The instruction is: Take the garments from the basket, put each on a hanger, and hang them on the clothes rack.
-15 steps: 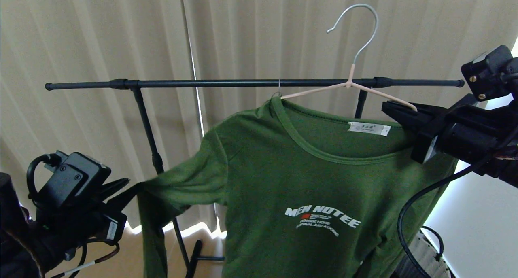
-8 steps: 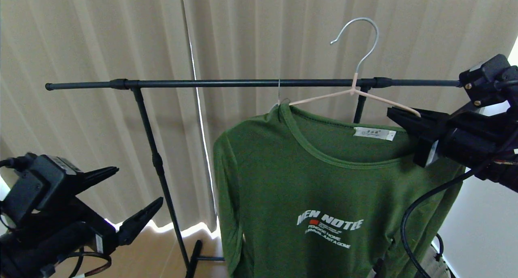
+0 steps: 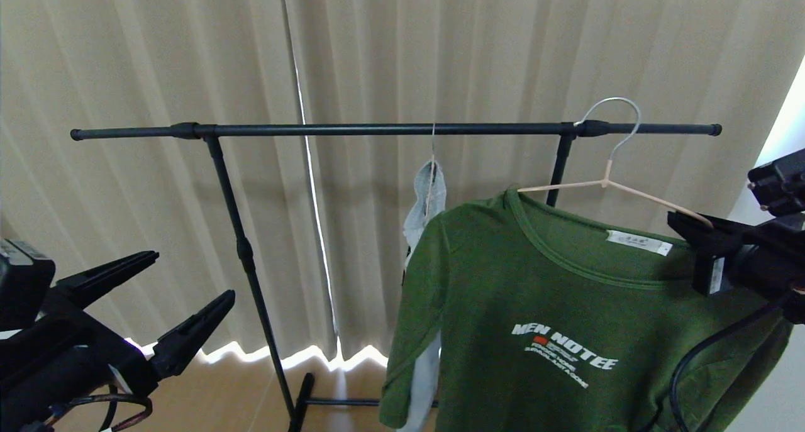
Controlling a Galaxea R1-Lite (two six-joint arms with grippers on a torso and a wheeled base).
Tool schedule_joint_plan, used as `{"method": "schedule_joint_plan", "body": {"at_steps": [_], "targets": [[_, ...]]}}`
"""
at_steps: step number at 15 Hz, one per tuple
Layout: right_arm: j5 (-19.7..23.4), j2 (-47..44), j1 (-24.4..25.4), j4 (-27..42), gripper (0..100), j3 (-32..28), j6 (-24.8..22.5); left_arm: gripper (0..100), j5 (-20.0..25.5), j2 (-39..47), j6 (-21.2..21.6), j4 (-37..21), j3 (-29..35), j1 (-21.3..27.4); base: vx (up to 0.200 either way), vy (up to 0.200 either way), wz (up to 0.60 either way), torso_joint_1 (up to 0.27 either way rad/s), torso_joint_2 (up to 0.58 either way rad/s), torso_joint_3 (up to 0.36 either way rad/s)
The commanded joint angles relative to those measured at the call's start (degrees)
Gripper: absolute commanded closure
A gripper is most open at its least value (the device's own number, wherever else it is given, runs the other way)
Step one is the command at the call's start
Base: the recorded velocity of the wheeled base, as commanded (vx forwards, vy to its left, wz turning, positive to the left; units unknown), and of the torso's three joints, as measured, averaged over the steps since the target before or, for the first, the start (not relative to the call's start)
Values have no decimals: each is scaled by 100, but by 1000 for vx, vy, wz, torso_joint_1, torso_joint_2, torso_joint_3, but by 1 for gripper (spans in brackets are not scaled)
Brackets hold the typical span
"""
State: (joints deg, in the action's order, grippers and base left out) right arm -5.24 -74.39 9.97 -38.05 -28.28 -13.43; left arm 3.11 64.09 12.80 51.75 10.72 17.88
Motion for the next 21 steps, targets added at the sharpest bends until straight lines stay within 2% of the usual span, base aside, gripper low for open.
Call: {"method": "schedule_joint_plan", "body": {"at_steps": [1,5,10,20,21], "targets": [[-12,355,-408,-19,100,253,-10,0,-3,-124,3,2,-34,-39,0,0,0,0,0,0],[-3,662,-452,-27,100,596,7,0,-12,-72,-6,-16,-140,-145,0,0,0,0,0,0],[50,996,-944,-10,100,1202,7,0,-12,-98,3,-16,-157,-435,0,0,0,0,0,0],[14,926,-1138,8,100,1325,-45,0,-3,-10,30,-16,-298,-400,0,0,0,0,0,0],[6,882,-1164,25,100,1343,-177,0,-3,7,30,-16,-307,-365,0,0,0,0,0,0]]}}
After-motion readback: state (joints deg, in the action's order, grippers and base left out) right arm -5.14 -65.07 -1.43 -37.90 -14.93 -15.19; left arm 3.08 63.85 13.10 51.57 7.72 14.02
